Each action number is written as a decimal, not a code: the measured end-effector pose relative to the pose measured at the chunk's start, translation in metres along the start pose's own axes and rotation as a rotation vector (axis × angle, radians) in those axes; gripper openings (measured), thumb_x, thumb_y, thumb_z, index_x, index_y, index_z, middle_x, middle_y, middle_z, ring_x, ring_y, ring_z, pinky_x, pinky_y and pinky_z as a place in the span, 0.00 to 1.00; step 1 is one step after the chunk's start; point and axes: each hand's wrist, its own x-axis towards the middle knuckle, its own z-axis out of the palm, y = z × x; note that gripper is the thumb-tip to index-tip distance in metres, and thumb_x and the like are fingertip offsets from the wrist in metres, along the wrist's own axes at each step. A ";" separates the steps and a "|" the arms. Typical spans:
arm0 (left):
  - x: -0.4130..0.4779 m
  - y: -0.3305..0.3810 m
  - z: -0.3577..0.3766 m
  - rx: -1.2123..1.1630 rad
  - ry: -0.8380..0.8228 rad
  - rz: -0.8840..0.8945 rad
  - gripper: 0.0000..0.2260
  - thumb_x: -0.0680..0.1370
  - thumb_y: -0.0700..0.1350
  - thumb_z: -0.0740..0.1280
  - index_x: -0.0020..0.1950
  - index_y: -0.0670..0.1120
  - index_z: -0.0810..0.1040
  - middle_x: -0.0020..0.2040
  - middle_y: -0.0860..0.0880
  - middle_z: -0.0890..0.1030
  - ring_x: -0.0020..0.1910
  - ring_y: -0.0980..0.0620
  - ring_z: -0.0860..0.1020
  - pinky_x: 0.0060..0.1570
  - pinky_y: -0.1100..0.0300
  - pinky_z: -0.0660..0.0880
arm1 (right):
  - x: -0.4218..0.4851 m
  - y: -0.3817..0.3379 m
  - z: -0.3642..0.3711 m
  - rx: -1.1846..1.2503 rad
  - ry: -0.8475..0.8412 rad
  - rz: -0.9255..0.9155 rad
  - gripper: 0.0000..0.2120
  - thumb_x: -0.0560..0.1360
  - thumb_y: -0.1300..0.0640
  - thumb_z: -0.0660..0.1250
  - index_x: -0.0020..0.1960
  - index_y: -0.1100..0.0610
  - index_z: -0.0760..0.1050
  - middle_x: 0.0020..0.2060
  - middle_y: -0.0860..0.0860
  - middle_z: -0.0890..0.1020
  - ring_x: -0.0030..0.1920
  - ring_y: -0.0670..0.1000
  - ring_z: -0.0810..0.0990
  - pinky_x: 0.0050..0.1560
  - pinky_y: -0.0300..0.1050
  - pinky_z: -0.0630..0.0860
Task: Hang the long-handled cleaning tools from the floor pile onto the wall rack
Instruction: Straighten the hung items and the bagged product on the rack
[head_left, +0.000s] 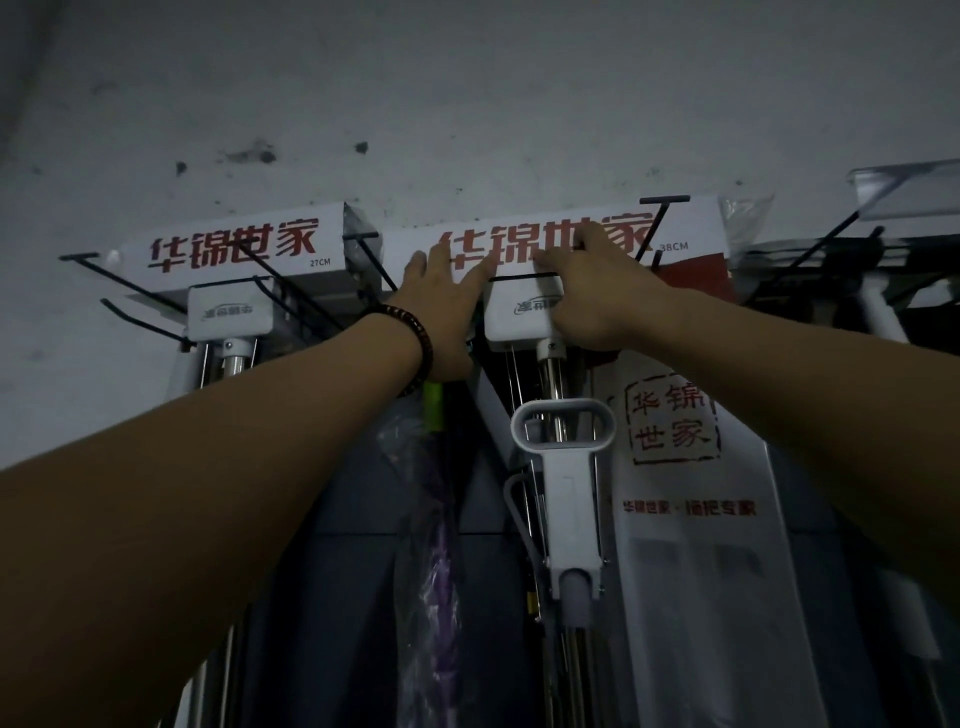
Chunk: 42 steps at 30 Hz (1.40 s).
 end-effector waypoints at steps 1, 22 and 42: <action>0.001 0.000 0.003 0.006 0.001 -0.005 0.59 0.67 0.50 0.78 0.84 0.56 0.38 0.83 0.38 0.43 0.81 0.32 0.47 0.79 0.39 0.59 | 0.001 0.001 0.002 -0.004 0.000 -0.004 0.32 0.80 0.54 0.65 0.81 0.55 0.61 0.78 0.61 0.58 0.78 0.63 0.61 0.78 0.57 0.64; -0.017 0.032 -0.030 -0.045 -0.094 -0.041 0.35 0.75 0.54 0.72 0.79 0.50 0.63 0.72 0.39 0.68 0.70 0.36 0.71 0.69 0.43 0.72 | -0.026 0.002 -0.027 0.252 0.045 -0.111 0.20 0.80 0.61 0.65 0.71 0.58 0.74 0.66 0.56 0.78 0.60 0.55 0.77 0.50 0.40 0.71; -0.122 0.148 -0.018 -0.702 0.034 0.053 0.20 0.75 0.61 0.73 0.60 0.52 0.74 0.56 0.52 0.77 0.50 0.54 0.78 0.50 0.56 0.79 | -0.159 0.104 -0.015 0.792 0.072 0.535 0.07 0.78 0.61 0.66 0.52 0.54 0.82 0.41 0.57 0.86 0.38 0.56 0.84 0.34 0.44 0.80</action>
